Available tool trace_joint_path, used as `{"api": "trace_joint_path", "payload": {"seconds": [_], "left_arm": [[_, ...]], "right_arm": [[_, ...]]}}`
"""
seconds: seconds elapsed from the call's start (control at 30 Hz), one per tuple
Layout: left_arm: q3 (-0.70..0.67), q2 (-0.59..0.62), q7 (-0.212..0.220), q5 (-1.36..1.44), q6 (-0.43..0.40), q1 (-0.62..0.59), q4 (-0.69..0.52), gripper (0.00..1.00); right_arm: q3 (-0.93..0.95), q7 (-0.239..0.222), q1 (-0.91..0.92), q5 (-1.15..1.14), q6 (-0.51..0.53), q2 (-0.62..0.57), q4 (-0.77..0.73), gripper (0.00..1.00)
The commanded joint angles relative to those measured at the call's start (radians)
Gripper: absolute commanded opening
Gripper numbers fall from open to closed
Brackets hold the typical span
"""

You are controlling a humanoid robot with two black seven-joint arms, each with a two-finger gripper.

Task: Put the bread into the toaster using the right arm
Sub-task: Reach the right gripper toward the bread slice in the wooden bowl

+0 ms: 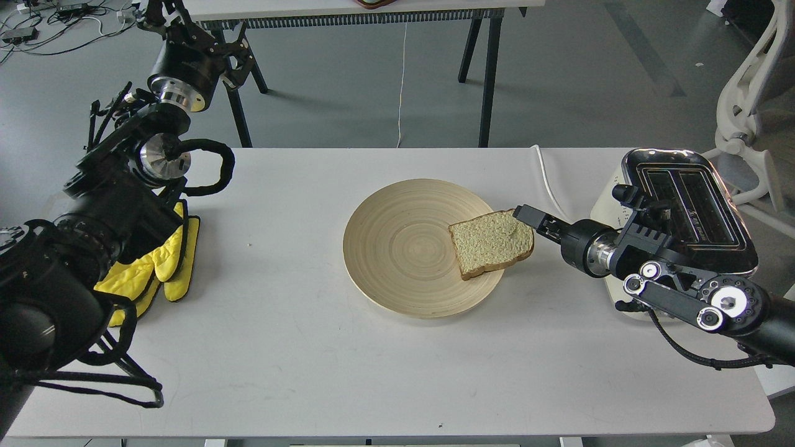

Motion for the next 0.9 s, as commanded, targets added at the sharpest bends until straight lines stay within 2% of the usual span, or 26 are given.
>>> {"api": "trace_joint_path", "payload": {"seconds": [0.0,0.53,0.77,0.87], "left_arm": [[0.0,0.001,-0.002,0.0,0.0,0.0,0.001,1.0],[-0.002,0.001,-0.002,0.0,0.0,0.0,0.001,1.0],[-0.005,0.001,-0.002,0.0,0.0,0.0,0.001,1.0],[-0.006,0.001,-0.002,-0.002,0.0,0.0,0.001,1.0]], "right_arm": [[-0.004,-0.006,-0.016,0.008,0.0,0.003,-0.019,0.89],[0.008,-0.01,-0.05,0.009,-0.014,0.067,-0.04,0.67],[0.004,-0.012,-0.05,0.054,-0.006,0.073,-0.051,0.43],[0.004,-0.013,-0.048,0.055,-0.005,0.073,-0.048,0.28]]}}
